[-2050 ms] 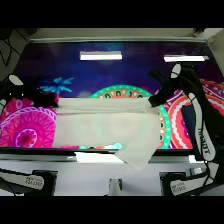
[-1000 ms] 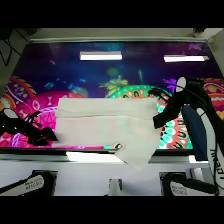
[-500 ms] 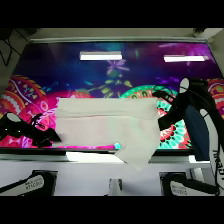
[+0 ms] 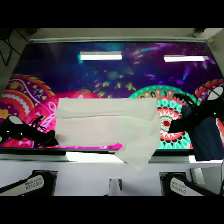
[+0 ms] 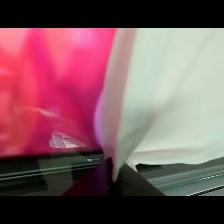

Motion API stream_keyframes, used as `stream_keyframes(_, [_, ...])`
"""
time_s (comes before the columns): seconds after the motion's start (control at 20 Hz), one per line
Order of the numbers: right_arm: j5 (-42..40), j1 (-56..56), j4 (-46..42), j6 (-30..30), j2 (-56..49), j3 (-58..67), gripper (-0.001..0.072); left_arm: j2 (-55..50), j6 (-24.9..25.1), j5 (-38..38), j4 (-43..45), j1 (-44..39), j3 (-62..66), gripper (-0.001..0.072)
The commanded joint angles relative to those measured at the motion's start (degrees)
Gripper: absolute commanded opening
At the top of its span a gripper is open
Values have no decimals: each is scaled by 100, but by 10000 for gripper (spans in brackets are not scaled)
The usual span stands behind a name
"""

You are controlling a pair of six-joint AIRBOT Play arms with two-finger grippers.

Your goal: Fold the shirts.

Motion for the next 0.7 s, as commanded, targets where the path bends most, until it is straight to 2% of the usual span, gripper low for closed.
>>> stream_keyframes(0.0, [-470,-111,601,9,376,-1073,598,52,120,-4,7,0,-13,33])
stream_keyframes(0.15, [-1204,-111,682,164,481,-1910,571,96,162,15,7,0,-13,33])
stream_keyframes(0.25, [-1412,-101,1021,44,481,-2326,567,111,162,11,7,0,-13,32])
stream_keyframes(0.35, [-1606,186,855,50,481,-2562,567,111,162,11,0,0,-13,33])
stream_keyframes(0.55, [-2170,962,763,511,481,-2651,547,111,160,0,-37,0,-13,33])
stream_keyframes(0.65, [-2212,994,780,688,481,-2651,478,111,162,15,-37,0,-13,33])
